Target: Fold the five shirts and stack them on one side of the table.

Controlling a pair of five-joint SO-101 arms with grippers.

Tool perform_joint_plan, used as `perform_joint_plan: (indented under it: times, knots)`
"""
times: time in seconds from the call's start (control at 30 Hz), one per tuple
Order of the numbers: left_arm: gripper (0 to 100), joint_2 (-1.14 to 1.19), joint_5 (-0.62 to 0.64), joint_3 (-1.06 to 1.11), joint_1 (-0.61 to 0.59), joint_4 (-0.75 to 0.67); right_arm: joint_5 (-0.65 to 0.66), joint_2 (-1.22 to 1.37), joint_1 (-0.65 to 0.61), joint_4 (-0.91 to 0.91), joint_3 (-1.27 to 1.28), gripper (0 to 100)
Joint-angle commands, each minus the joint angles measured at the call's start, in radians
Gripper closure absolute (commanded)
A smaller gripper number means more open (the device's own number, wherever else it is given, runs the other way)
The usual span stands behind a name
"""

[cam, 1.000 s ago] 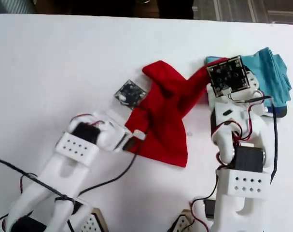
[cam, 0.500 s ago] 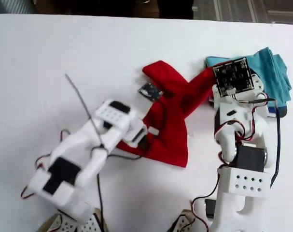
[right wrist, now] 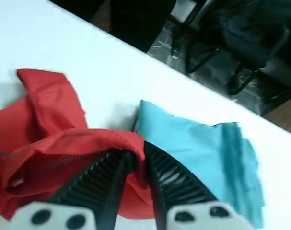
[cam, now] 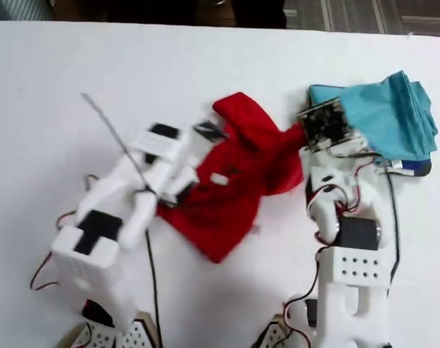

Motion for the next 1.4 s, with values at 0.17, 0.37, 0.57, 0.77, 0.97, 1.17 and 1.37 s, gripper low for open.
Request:
perform_joint_plan:
  times: [0.17, 0.37, 0.57, 0.77, 0.97, 1.17, 1.37]
  knots:
    - [97, -0.064, -0.338, -0.2, -0.232, 0.193, -0.147, -0.038, -0.107, -0.03, 0.081, 98.1]
    - [96, -0.072, -0.342, -0.341, -0.264, 0.313, -0.149, -0.038, -0.119, -0.036, 0.15, 98.1]
    - [81, -0.107, -0.213, -0.404, -0.16, 0.451, -0.147, -0.038, -0.127, -0.036, 0.155, 98.1]
    - [81, -0.23, -0.21, -0.254, -0.002, 0.446, -0.146, -0.038, -0.12, -0.038, 0.155, 98.1]
    - [81, -0.411, -0.216, 0.031, 0.077, 0.358, -0.14, -0.038, -0.119, -0.061, 0.155, 98.1]
    - [80, -0.497, -0.209, 0.386, 0.08, 0.083, -0.14, -0.038, -0.122, -0.065, 0.153, 98.1]
    - [80, -0.496, -0.204, 0.533, 0.06, -0.104, -0.14, -0.038, -0.12, -0.065, 0.153, 98.1]
